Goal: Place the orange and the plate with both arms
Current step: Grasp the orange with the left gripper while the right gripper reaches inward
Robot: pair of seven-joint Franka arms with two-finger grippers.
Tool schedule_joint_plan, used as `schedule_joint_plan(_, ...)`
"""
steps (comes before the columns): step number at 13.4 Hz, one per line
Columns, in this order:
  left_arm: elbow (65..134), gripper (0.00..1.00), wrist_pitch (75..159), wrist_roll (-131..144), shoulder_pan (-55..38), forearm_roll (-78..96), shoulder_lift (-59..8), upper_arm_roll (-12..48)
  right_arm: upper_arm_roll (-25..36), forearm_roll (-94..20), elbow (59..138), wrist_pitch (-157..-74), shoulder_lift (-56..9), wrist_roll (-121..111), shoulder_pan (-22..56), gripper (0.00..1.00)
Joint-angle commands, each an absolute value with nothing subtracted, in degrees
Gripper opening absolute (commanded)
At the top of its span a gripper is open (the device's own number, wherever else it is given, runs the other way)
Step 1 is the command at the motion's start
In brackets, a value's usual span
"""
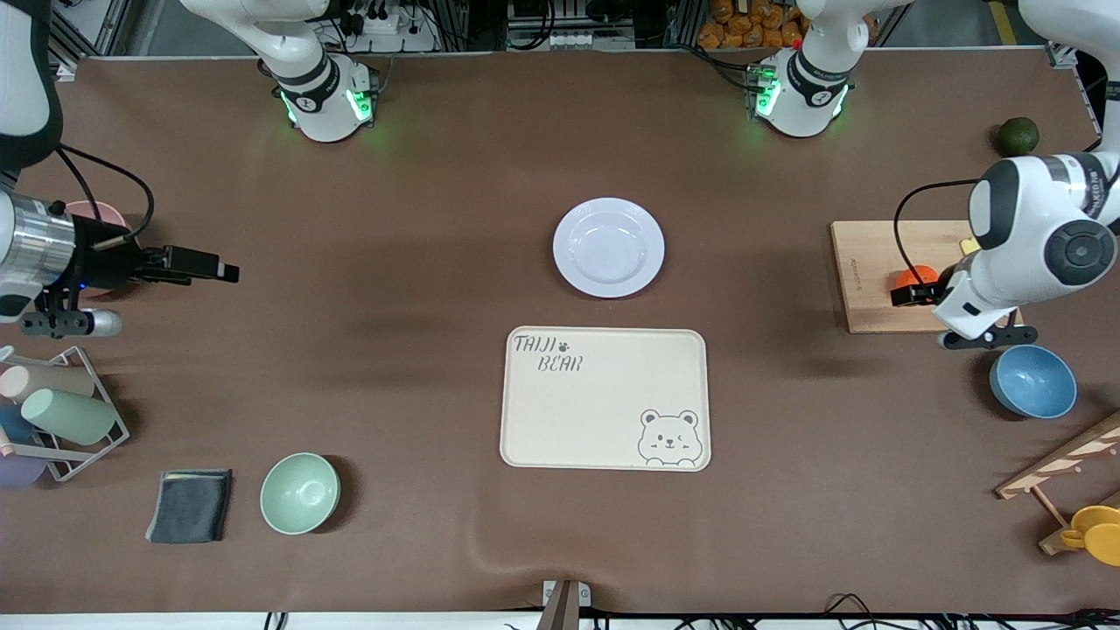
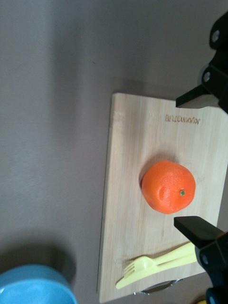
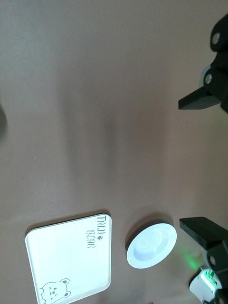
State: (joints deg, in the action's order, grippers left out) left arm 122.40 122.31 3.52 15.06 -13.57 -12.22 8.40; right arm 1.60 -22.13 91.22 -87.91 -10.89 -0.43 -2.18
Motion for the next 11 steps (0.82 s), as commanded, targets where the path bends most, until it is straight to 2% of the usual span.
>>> schedule_joint_plan(1,125.6,1.0,125.0,-2.8,19.0,-15.0,-10.6,9.0,1.2,-24.1,90.4,-87.0,-12.3,0.3,-2.8,1.0)
schedule_joint_plan(6,130.6,1.0,130.3,-7.3,20.4,-15.2,-10.7,8.9,1.1,-29.5,90.5,-87.2,-17.0,2.0,-1.5,1.0)
schedule_joint_plan(11,133.6,1.0,136.3,-8.3,23.0,-20.1,-13.1,9.0,1.1,-36.5,94.7,-87.3,-18.4,3.2,0.3,1.0)
